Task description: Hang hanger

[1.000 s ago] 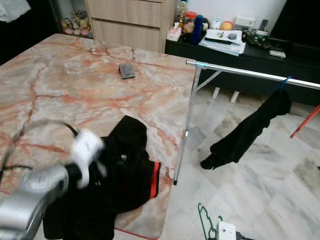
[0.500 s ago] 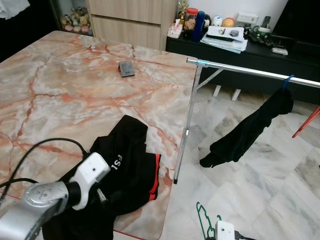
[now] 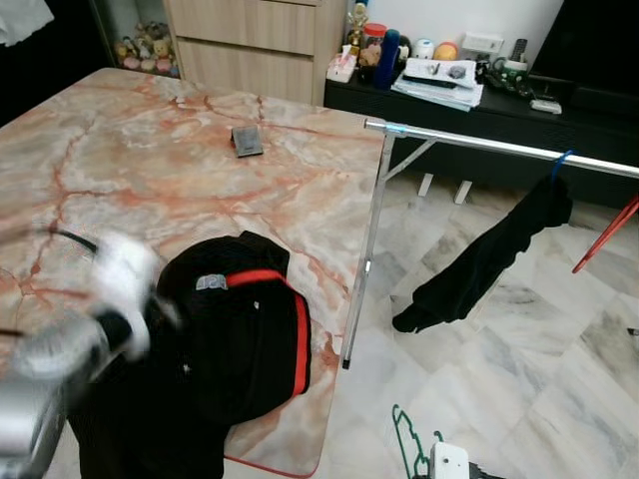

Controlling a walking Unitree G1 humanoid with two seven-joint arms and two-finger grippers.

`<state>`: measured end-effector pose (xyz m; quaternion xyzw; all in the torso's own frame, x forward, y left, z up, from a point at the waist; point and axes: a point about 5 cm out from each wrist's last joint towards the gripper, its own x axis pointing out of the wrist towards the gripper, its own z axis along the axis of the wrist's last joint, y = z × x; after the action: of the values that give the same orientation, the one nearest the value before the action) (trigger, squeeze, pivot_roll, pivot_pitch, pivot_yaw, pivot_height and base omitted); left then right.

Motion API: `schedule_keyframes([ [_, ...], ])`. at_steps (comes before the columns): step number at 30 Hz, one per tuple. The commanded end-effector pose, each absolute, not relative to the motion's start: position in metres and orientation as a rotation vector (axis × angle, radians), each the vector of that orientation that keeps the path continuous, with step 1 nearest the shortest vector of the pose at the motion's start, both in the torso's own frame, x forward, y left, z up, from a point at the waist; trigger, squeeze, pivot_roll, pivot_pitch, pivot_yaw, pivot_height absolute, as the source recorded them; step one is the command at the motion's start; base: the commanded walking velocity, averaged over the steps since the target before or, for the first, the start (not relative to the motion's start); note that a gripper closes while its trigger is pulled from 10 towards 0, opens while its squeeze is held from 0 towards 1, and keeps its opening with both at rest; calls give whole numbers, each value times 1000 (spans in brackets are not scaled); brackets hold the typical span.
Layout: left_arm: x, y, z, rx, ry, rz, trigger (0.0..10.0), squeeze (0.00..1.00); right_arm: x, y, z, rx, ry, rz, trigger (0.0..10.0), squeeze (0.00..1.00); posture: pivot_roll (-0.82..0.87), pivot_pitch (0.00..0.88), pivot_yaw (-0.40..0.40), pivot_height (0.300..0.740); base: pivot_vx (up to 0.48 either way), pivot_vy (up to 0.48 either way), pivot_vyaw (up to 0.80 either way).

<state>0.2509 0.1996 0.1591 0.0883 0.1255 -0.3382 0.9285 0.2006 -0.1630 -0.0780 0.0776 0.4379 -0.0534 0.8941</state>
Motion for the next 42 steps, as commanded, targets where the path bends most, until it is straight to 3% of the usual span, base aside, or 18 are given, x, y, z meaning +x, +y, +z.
schedule_keyframes([
  [1,248,199,173,172,192,-723,10000,0,196,-160,-81,176,930,-110,10000,0,120,138,-38,740,0,0,0],
  [2,248,199,173,172,192,-723,10000,0,196,-160,-81,176,930,-110,10000,0,120,138,-38,740,0,0,0],
  [3,266,213,185,141,58,-515,10000,0,196,-161,-81,175,930,-109,10000,0,123,138,-39,740,0,0,0],
  [6,284,239,199,101,-106,-150,10000,0,196,-161,-81,174,930,-105,10000,0,123,136,-41,740,0,0,0],
  [9,282,251,198,41,-166,-5,10000,0,196,-161,-81,174,928,-104,10000,0,114,133,-42,740,0,0,0],
  [17,257,233,176,42,-147,-68,10000,0,197,-163,-80,175,921,-112,10000,0,121,138,-53,740,0,0,0],
  [24,254,220,171,61,-170,-84,10000,0,197,-164,-80,170,919,-106,10000,0,119,136,-57,740,0,0,0],
  [42,265,215,180,41,-228,-91,10000,0,197,-165,-80,163,916,-121,10000,0,105,99,-58,740,0,-480,0],
])
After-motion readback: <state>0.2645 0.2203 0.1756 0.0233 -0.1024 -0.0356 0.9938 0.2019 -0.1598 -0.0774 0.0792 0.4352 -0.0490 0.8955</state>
